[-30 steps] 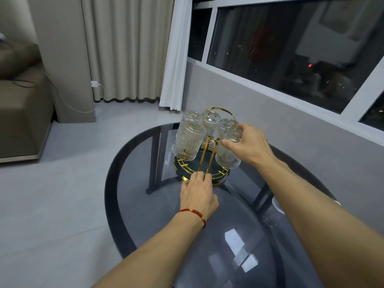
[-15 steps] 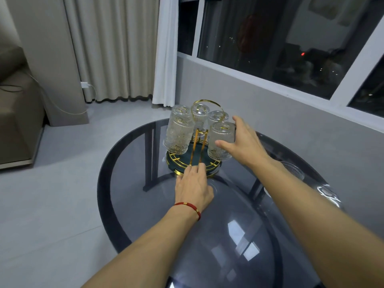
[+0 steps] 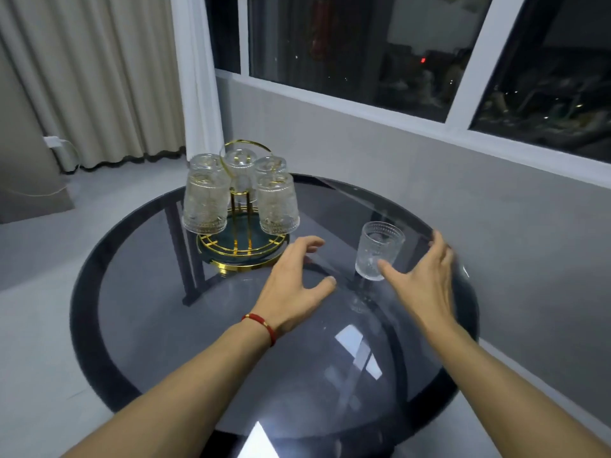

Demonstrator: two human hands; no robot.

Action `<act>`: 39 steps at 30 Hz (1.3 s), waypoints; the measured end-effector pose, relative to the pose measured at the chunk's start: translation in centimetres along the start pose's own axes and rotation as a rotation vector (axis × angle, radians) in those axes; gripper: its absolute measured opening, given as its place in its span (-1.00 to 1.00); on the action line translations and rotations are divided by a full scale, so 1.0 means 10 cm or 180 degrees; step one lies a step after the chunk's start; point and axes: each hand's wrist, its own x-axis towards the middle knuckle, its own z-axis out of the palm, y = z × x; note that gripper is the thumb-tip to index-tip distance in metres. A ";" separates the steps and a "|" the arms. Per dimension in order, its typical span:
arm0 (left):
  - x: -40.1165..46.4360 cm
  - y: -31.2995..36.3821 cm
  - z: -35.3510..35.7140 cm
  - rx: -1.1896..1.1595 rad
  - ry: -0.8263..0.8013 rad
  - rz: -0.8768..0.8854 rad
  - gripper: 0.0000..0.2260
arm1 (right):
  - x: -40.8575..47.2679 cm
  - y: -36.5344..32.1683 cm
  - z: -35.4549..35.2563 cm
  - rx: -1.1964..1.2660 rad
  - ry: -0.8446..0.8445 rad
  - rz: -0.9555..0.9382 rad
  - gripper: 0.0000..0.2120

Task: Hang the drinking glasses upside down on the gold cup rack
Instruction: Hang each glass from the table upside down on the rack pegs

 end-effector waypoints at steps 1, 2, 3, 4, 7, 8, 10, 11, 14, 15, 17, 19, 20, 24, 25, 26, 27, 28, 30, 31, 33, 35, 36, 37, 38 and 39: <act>0.00 0.00 0.02 -0.0095 -0.0026 -0.0088 -0.53 | 0.04 0.02 0.01 -0.0012 -0.0205 0.0150 0.16; 0.00 0.01 0.03 -0.0188 -0.0048 -0.0163 -0.54 | 0.07 0.02 0.04 0.0039 -0.0386 0.0249 0.19; 0.00 0.02 0.06 -0.0254 -0.0067 -0.0215 -0.54 | 0.10 0.03 0.09 0.0190 -0.0535 0.0343 0.19; 0.00 0.02 0.07 -0.0301 -0.0073 -0.0253 -0.54 | 0.12 0.02 0.14 0.0393 -0.0638 0.0449 0.16; 0.00 0.02 0.14 -0.0432 -0.0053 -0.0416 -0.53 | 0.18 0.01 0.27 0.0789 -0.0659 0.0688 -0.03; -0.01 0.02 0.17 -0.0479 -0.0053 -0.0501 -0.51 | 0.20 0.03 0.32 0.0791 -0.0644 0.0689 -0.08; -0.03 0.02 0.22 -0.0453 -0.0123 -0.0612 -0.48 | 0.23 0.06 0.38 0.0662 -0.0628 0.0635 -0.14; -0.03 0.00 0.25 -0.0386 -0.0179 -0.0622 -0.48 | 0.24 0.07 0.40 0.0589 -0.0636 0.0605 -0.18; -0.03 -0.03 0.31 -0.0301 -0.0283 -0.0632 -0.50 | 0.21 0.08 0.41 0.0549 -0.0586 0.0468 -0.27; -0.02 -0.04 0.31 -0.0327 -0.0272 -0.0658 -0.51 | 0.18 0.06 0.39 0.0547 -0.0582 0.0378 -0.29; 0.01 -0.04 0.30 -0.0427 -0.0195 -0.0735 -0.49 | 0.09 0.03 0.35 0.0491 -0.0690 0.0111 -0.28; 0.04 -0.02 0.27 -0.0629 -0.0075 -0.0832 -0.42 | 0.00 -0.01 0.30 0.0565 -0.0921 -0.0263 -0.28; 0.05 -0.01 0.26 -0.0774 -0.0024 -0.0873 -0.36 | -0.04 -0.04 0.26 0.0680 -0.1072 -0.0438 -0.28; 0.05 0.03 0.20 -0.1045 -0.0002 -0.0913 -0.15 | -0.19 -0.12 0.19 0.1030 -0.1537 -0.0910 -0.27; 0.05 0.03 0.19 -0.1025 0.0049 -0.0928 -0.15 | -0.22 -0.14 0.18 0.1063 -0.1576 -0.0923 -0.26; 0.05 0.03 0.16 -0.1019 0.0148 -0.0961 -0.15 | -0.25 -0.17 0.19 0.1150 -0.1637 -0.0891 -0.26; 0.06 0.03 0.14 -0.1041 0.0253 -0.1006 -0.15 | -0.24 -0.17 0.19 0.1295 -0.1716 -0.0806 -0.25; 0.06 0.03 0.12 -0.1102 0.0349 -0.1066 -0.14 | -0.24 -0.17 0.20 0.1465 -0.1813 -0.0693 -0.25; 0.06 0.03 0.06 -0.1385 0.0506 -0.1176 -0.13 | -0.23 -0.20 0.20 0.1775 -0.2039 -0.0417 -0.25; 0.06 0.03 0.04 -0.1587 0.0556 -0.1212 -0.13 | -0.24 -0.20 0.20 0.2002 -0.2185 -0.0228 -0.25; 0.04 0.01 -0.02 -0.1833 0.0527 -0.1289 -0.15 | -0.28 -0.22 0.23 0.2610 -0.2481 0.0139 -0.28; 0.05 -0.04 -0.08 -0.1889 0.0297 -0.1306 -0.17 | -0.31 -0.26 0.24 0.2938 -0.2450 0.0229 -0.34; 0.05 -0.05 -0.12 -0.1817 0.0214 -0.1298 -0.18 | -0.32 -0.29 0.25 0.2985 -0.2352 0.0199 -0.36; 0.05 -0.08 -0.17 -0.1624 0.0219 -0.1284 -0.22 | -0.32 -0.32 0.25 0.2938 -0.2224 0.0140 -0.38; 0.05 -0.12 -0.23 -0.1268 0.0330 -0.1244 -0.29 | -0.33 -0.37 0.25 0.2817 -0.2089 0.0061 -0.40; 0.05 -0.21 -0.31 -0.0728 0.0515 -0.1168 -0.38 | -0.34 -0.43 0.25 0.2624 -0.1955 -0.0073 -0.41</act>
